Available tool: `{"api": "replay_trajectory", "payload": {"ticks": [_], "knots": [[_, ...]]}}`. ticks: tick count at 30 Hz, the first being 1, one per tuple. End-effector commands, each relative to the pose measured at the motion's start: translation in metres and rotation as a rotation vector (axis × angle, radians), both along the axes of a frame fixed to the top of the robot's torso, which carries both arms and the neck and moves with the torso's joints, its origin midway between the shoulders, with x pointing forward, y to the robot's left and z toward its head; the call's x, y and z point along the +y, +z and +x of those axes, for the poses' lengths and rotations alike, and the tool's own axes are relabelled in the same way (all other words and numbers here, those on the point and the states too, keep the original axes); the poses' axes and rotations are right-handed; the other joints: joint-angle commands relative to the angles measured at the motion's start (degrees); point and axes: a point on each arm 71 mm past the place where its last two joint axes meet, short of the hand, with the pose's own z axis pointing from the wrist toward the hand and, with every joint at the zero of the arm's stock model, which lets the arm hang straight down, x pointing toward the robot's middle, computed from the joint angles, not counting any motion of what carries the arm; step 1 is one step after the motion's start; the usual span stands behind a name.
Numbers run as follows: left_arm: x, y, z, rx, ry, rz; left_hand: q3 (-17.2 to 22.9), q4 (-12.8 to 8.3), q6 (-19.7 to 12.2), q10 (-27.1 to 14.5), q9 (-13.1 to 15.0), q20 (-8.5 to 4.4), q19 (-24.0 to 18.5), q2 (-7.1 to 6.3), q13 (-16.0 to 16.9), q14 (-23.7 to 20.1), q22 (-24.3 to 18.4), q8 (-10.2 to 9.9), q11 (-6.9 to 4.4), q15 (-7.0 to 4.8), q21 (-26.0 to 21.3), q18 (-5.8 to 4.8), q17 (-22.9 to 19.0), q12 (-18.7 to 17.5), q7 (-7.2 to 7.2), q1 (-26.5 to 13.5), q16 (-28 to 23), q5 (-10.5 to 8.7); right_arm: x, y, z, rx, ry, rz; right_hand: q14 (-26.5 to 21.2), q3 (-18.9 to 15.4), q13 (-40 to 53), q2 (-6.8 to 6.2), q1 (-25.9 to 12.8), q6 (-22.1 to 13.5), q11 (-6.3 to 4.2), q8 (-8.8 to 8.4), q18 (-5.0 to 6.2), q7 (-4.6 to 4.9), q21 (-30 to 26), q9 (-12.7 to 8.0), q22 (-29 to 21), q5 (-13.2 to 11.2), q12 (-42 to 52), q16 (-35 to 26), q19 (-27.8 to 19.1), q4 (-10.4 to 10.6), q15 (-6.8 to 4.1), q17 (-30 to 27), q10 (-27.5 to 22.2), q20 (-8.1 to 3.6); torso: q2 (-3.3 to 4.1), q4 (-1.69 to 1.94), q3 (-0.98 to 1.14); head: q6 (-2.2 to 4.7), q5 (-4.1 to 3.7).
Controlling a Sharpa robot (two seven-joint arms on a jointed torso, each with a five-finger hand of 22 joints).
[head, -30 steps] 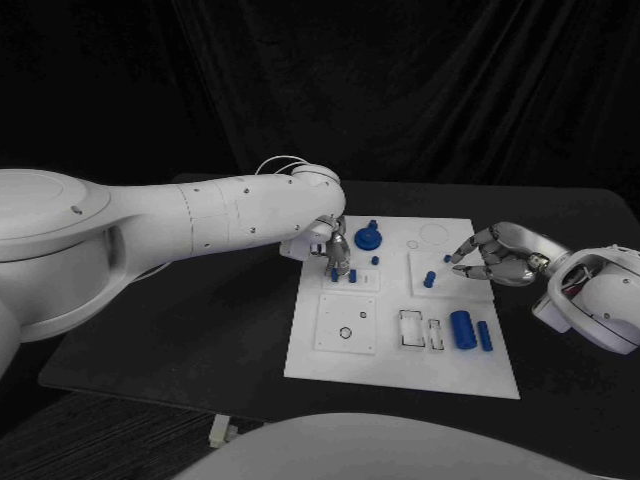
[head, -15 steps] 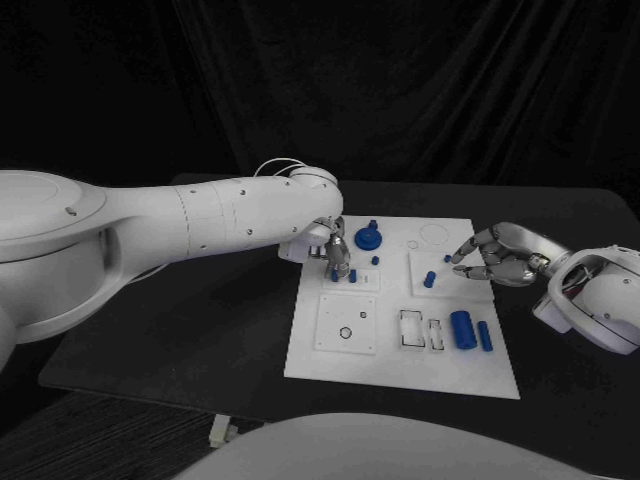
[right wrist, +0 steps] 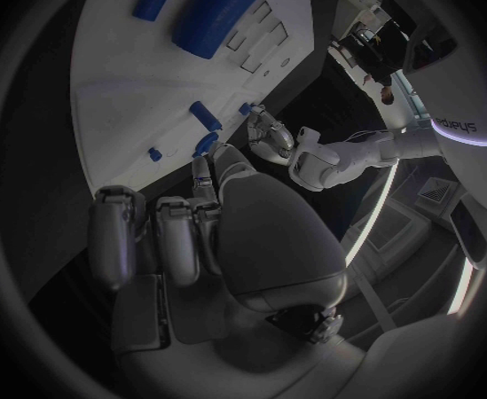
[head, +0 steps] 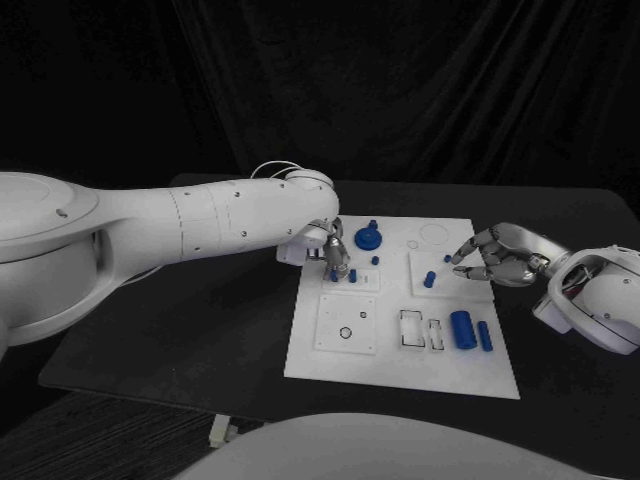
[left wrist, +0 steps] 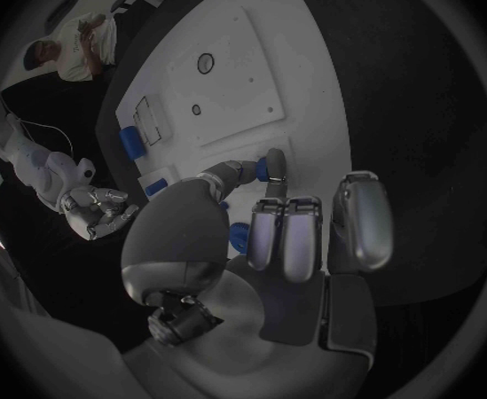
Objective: Assemble the parts on the task board
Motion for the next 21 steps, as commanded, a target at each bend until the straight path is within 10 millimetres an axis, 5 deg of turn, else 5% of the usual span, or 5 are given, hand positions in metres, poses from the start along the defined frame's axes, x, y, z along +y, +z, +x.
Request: {"api": "replay_trajectory", "payload": {"ticks": [1,21], "knots": [[0.0025,-0.0057,-0.0033,0.001,0.034,0.019,8.69,-8.55,0.85,3.91,0.08,-0.03,-0.22,0.47,11.25,5.09,6.65,0.39,-0.15,-0.28,-0.30,0.86,12.36,-0.32,-1.17,0.22,-0.25,-0.05,-0.0009,-0.0022,-0.0007,0.016,-0.008,-0.011,6.41,-0.08,14.92,-0.04,0.35,0.17,-0.08,-0.36,0.75,0.11,-0.26,-0.09,12.24,0.30,-0.38,0.15,0.86,-0.35,-0.16,15.08,6.47,0.36,0.03,-0.01,0.02,0.01,0.03],[0.0026,-0.0041,-0.0045,-0.013,0.057,-0.012,9.03,-8.64,0.86,3.53,0.54,0.00,-0.28,0.36,10.46,4.90,6.69,0.64,-0.18,-0.29,-0.40,0.88,11.76,-1.41,-1.23,-0.19,-1.23,-0.13,-0.0009,-0.0031,-0.0009,0.022,-0.007,-0.014,6.41,-0.01,14.92,-0.02,0.43,0.17,-0.07,-0.38,0.75,0.12,-0.30,-0.10,12.22,0.30,-0.38,0.15,0.84,-0.44,-0.15,15.08,6.47,0.36,0.02,-0.02,-0.01,0.01,-0.08]]}}
